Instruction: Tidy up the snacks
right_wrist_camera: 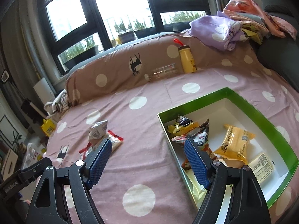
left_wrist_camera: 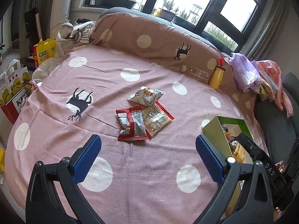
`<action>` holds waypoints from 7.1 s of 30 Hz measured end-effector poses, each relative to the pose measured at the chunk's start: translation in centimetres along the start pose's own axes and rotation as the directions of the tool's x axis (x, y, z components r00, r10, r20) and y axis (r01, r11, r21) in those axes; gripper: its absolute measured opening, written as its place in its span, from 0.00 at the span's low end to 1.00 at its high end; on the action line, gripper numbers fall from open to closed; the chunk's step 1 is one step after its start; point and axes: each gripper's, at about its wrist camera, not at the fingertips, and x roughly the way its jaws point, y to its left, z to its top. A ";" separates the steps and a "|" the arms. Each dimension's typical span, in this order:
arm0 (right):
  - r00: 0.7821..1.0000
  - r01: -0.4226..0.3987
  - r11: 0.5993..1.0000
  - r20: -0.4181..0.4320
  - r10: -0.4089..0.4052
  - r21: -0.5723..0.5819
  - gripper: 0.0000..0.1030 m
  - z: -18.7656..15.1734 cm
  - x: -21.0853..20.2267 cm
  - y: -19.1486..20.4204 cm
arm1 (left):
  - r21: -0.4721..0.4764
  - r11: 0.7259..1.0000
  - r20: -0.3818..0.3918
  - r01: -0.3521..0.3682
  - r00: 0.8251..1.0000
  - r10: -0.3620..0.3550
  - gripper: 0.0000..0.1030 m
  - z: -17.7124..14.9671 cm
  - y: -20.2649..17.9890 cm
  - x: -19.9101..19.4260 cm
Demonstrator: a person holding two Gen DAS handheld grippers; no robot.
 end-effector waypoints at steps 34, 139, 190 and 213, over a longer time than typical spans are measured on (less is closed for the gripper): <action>1.000 0.007 0.998 -0.016 -0.008 -0.070 0.78 -0.6 0.6 1.9 | 0.062 0.998 0.036 0.017 0.999 -0.019 0.99 -0.1 -0.1 0.2; 0.894 -0.136 0.973 -0.400 0.202 0.187 0.64 -4.1 6.8 -0.8 | 0.046 0.999 -0.338 -0.008 0.941 0.024 0.74 -2.5 -0.2 6.6; 0.934 -0.253 0.924 -0.177 0.311 0.287 0.47 -0.8 0.4 -5.3 | 0.214 0.850 -0.274 0.481 0.865 -0.421 0.25 -5.2 -14.5 4.2; 0.989 -0.093 0.837 -0.045 0.139 0.539 0.47 -0.1 -2.0 -18.8 | 0.301 0.711 -0.448 0.636 0.752 -0.483 0.26 -8.1 -26.3 9.8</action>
